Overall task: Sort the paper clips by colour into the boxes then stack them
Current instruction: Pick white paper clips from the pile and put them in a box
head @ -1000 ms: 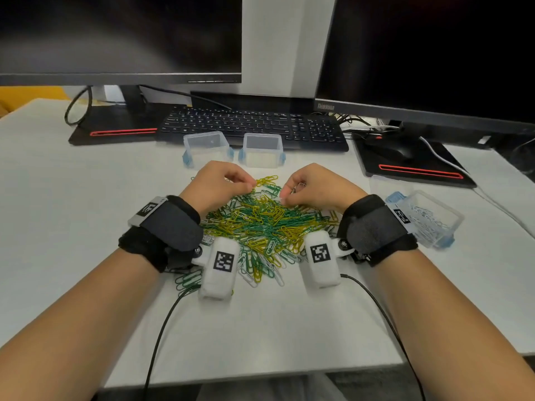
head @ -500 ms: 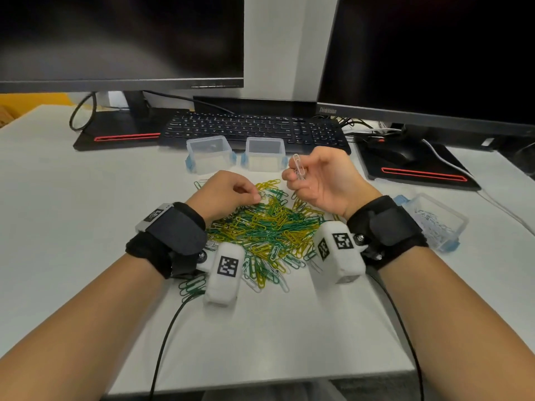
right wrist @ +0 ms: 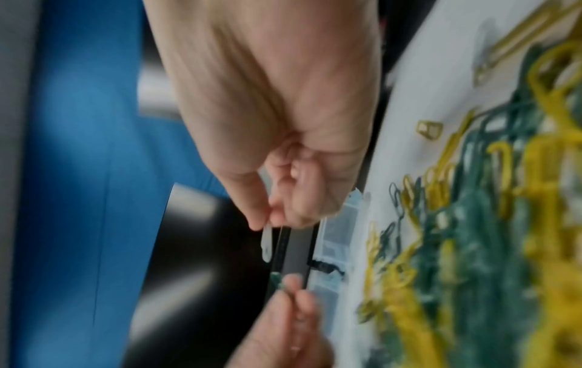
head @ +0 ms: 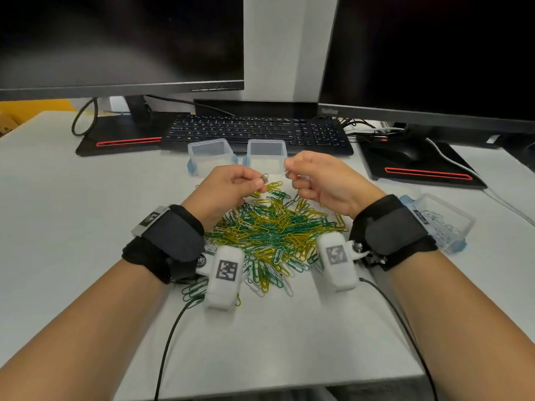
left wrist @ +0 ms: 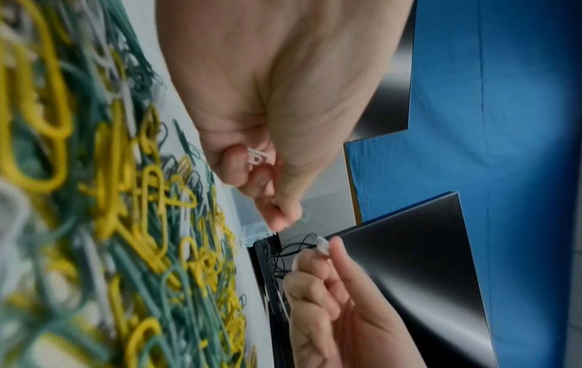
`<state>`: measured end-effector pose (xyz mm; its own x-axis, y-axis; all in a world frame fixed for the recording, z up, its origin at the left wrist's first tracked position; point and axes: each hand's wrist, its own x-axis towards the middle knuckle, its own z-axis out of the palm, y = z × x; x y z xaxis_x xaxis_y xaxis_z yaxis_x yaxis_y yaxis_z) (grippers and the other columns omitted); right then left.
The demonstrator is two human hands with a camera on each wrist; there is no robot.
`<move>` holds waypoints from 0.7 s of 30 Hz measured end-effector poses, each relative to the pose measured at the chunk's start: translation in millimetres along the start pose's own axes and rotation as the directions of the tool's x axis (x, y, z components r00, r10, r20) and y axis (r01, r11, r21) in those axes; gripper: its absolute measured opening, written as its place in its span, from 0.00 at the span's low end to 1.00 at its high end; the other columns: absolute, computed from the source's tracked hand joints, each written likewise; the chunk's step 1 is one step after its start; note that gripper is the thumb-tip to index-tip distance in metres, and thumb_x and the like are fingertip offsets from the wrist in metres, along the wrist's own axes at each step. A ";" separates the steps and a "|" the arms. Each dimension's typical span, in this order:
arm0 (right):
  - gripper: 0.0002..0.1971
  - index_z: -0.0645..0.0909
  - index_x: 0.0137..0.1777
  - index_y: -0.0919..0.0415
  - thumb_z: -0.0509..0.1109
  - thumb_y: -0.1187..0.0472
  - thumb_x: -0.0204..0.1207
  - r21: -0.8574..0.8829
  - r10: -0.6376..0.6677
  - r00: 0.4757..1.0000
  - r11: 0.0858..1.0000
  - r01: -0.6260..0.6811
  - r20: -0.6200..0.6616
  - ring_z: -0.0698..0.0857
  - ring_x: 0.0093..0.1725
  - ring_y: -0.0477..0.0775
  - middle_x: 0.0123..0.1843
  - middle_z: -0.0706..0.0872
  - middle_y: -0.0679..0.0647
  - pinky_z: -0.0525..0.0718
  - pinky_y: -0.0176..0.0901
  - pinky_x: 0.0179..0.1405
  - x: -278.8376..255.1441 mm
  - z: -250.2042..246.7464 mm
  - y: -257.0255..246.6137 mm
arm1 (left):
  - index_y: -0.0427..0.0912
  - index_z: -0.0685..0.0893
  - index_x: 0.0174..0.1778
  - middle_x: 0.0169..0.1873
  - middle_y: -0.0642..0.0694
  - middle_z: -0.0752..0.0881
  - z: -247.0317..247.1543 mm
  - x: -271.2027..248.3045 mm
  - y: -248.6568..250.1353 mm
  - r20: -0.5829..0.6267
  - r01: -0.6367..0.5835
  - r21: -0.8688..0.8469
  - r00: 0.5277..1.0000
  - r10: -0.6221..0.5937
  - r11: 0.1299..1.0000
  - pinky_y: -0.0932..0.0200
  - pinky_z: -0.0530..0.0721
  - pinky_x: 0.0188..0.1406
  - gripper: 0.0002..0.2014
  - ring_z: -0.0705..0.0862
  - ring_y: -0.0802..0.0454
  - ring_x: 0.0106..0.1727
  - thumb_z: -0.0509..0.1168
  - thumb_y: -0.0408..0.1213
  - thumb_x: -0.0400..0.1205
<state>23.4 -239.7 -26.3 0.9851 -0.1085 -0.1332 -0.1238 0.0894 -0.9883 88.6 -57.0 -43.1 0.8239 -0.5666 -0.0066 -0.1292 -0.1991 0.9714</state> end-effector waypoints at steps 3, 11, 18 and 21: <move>0.04 0.74 0.44 0.63 0.61 0.62 0.76 0.437 0.160 0.978 0.877 -0.202 0.131 0.68 0.27 0.46 0.37 0.77 0.58 0.66 0.32 0.17 0.1 -4.0 -6.3 | 0.41 0.86 0.57 0.49 0.45 0.83 1.2 -0.2 6.4 0.004 0.047 -0.192 0.999 -0.047 0.980 0.65 0.70 0.36 0.10 0.74 0.59 0.38 0.64 0.32 0.82; 0.10 0.80 0.52 0.67 0.65 0.59 0.84 -0.176 0.153 0.972 0.977 -0.122 0.177 0.62 0.23 0.42 0.27 0.67 0.47 0.59 0.30 0.16 -2.1 39.2 8.7 | 0.39 0.79 0.61 0.56 0.43 0.85 -1.8 -2.6 14.7 -0.010 -0.105 -0.549 0.993 0.120 0.829 0.65 0.82 0.51 0.26 0.82 0.57 0.48 0.48 0.11 0.78; 0.17 0.83 0.40 0.60 0.60 0.55 0.87 -0.381 0.008 0.986 0.923 0.057 0.167 0.64 0.23 0.43 0.27 0.65 0.49 0.65 0.30 0.18 -4.7 47.4 12.3 | 0.38 0.82 0.61 0.62 0.46 0.86 1.6 -11.2 18.1 0.101 -0.172 -0.334 0.971 0.216 0.927 0.57 0.78 0.52 0.23 0.83 0.54 0.65 0.50 0.15 0.80; 0.21 0.84 0.48 0.62 0.55 0.50 0.88 -0.602 -0.042 0.990 0.790 0.114 0.132 0.67 0.23 0.43 0.29 0.67 0.48 0.69 0.32 0.21 -13.6 37.9 -4.1 | 0.40 0.77 0.70 0.70 0.47 0.80 2.8 -9.0 17.4 0.125 -0.178 -0.387 0.962 0.243 0.905 0.60 0.78 0.62 0.25 0.77 0.57 0.72 0.49 0.17 0.81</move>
<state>15.0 -201.1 -17.6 0.9966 0.0191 -0.0801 -0.0572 -0.5381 -0.8409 77.4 -57.6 -26.9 0.6920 -0.6936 0.2002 -0.0503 0.2303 0.9718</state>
